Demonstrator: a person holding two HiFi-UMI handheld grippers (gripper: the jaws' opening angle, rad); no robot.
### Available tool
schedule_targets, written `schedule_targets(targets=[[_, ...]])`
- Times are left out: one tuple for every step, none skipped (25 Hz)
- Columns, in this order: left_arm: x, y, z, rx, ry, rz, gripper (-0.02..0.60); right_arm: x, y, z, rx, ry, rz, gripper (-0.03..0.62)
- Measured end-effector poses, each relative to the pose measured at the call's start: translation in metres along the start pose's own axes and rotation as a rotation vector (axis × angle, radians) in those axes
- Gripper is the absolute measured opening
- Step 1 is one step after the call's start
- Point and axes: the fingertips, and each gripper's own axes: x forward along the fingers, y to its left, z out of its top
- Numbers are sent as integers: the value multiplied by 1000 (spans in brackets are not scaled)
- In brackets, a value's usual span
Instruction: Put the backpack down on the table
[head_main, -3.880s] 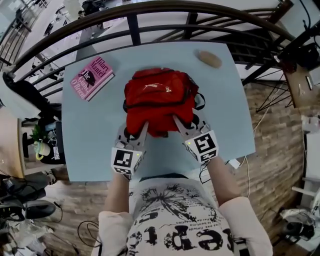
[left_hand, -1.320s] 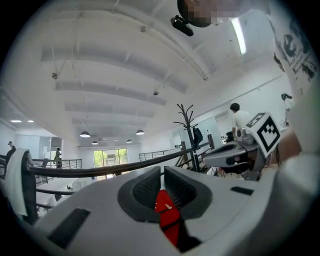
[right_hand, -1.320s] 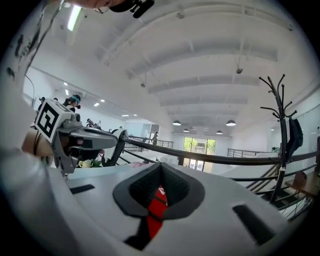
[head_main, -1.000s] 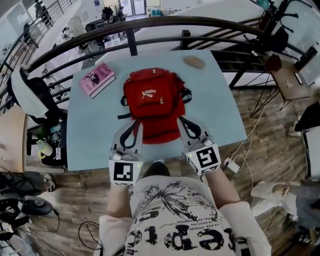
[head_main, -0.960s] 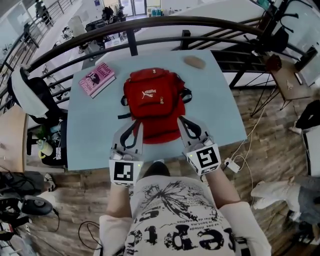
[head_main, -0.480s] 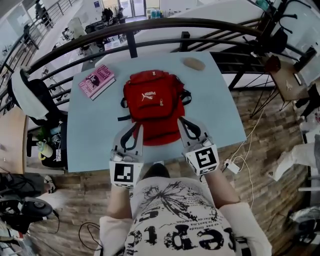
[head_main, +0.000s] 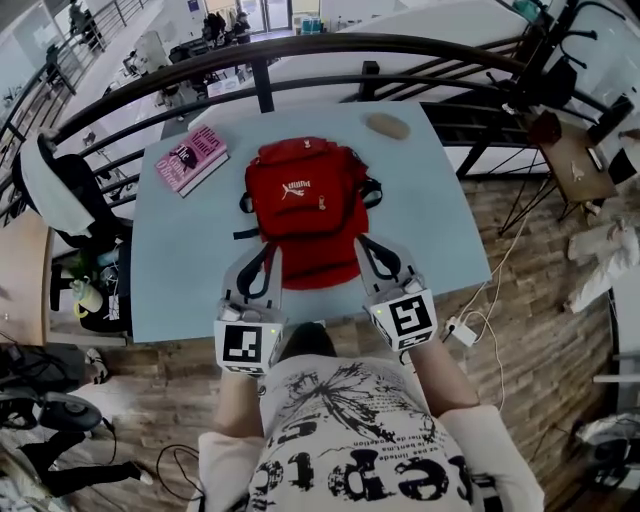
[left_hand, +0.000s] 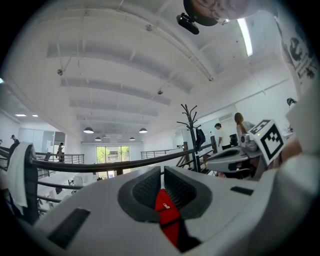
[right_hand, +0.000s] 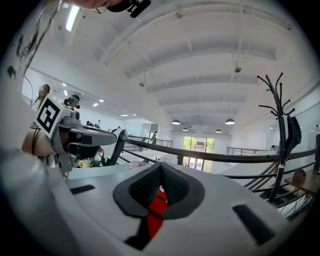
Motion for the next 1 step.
schedule_targets(targets=[[0,0,-1,5,-7,2,25,0,0,0,0,0,1,-9]])
